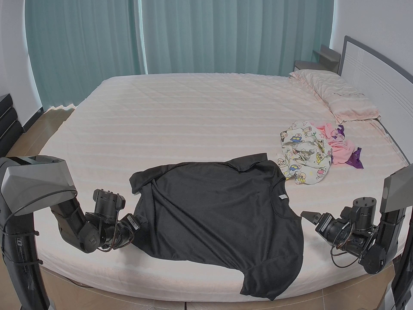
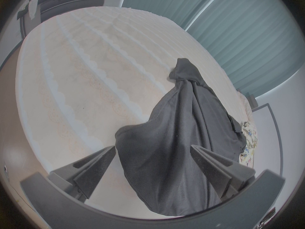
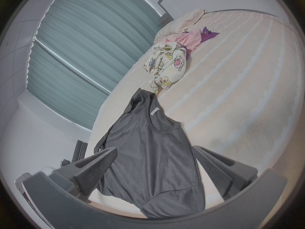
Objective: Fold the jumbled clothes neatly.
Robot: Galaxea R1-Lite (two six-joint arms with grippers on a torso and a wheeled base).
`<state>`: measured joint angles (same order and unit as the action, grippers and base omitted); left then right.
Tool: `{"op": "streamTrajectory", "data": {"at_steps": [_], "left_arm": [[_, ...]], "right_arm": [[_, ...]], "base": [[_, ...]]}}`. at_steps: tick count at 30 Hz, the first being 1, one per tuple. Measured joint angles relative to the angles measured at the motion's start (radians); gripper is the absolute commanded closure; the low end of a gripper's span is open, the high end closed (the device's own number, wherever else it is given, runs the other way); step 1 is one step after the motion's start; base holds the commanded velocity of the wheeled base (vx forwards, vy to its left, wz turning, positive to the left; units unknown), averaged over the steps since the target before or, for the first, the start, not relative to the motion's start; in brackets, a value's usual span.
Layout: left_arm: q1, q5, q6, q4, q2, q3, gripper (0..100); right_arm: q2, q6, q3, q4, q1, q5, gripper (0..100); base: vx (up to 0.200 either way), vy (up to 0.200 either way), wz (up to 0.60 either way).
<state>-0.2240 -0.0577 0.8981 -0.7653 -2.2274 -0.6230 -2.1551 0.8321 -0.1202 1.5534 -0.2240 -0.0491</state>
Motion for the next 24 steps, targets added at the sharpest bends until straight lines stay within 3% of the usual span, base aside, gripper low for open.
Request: {"op": "streamTrajectory", "data": {"at_steps": [13, 14, 24], "left_arm": [[0.013, -0.005, -0.006, -0.002, -0.019, 0.013, 0], [0.016, -0.005, -0.007, -0.003, -0.022, 0.005, 100], [0.035, -0.007, -0.065, 0.089, -0.027, 0.004, 100]], "right_arm": [[0.001, -0.001, 0.004, 0.000, -0.008, 0.001, 0], [0.001, -0.001, 0.005, 0.000, -0.010, 0.000, 0], [0.000, -0.004, 0.014, 0.000, -0.023, 0.000, 0]], "base": [[0.000, 0.000, 0.00], [0.000, 0.000, 0.00], [0.000, 0.000, 0.00]]}}
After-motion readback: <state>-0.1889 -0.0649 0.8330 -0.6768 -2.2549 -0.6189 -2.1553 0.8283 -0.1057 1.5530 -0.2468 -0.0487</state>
